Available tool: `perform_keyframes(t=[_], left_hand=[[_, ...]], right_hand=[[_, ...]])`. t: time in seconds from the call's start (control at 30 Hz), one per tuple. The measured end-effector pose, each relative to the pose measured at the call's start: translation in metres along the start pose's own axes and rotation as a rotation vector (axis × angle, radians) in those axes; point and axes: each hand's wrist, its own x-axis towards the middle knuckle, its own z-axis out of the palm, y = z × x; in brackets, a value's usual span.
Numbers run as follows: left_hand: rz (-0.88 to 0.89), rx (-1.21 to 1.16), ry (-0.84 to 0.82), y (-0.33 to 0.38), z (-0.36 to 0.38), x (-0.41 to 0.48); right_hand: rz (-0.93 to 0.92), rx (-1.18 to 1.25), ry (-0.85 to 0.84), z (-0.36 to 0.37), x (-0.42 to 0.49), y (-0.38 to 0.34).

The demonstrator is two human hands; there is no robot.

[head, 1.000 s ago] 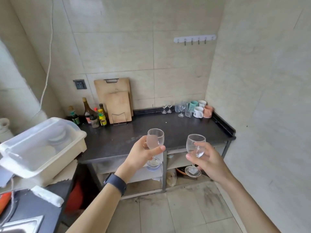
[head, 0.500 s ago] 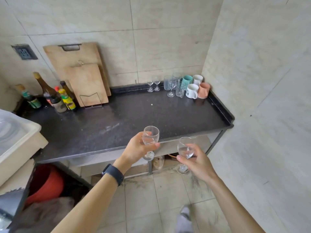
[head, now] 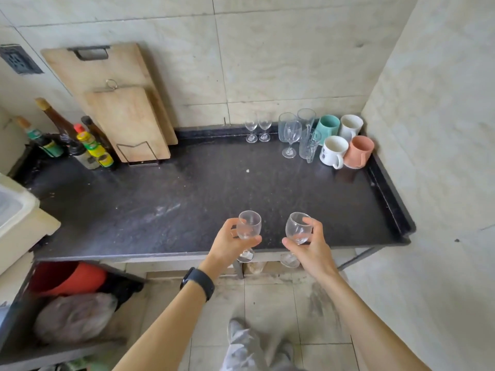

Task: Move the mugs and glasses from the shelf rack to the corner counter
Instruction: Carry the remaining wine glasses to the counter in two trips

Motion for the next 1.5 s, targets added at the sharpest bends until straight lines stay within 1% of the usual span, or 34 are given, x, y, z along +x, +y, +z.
perform_keyframes(t=[0.23, 0.4, 0.53, 0.8, 0.93, 1.03, 1.23, 1.5], left_hand=[[-0.044, 0.064, 0.069, 0.006, 0.011, 0.09], [-0.078, 0.089, 0.064, 0.024, 0.004, 0.16], [-0.08, 0.065, 0.046, 0.046, -0.007, 0.213], [-0.072, 0.094, 0.034, 0.08, -0.019, 0.314], [-0.03, 0.139, 0.061, 0.094, -0.014, 0.357], [-0.007, 0.136, 0.091, 0.104, -0.011, 0.386], [-0.01, 0.089, 0.132, 0.113, -0.008, 0.433], [-0.006, 0.086, 0.122, 0.114, -0.014, 0.452]], right_hand=[[0.058, -0.023, -0.073, 0.003, 0.094, -0.016], [0.094, -0.038, -0.09, 0.012, 0.157, -0.039], [0.118, -0.041, -0.098, 0.026, 0.207, -0.059], [0.006, -0.072, -0.076, 0.053, 0.312, -0.094], [-0.058, -0.075, 0.001, 0.061, 0.365, -0.104], [-0.086, -0.077, 0.033, 0.069, 0.399, -0.11], [-0.064, -0.035, 0.049, 0.08, 0.447, -0.122], [-0.063, -0.035, 0.042, 0.084, 0.469, -0.125]])
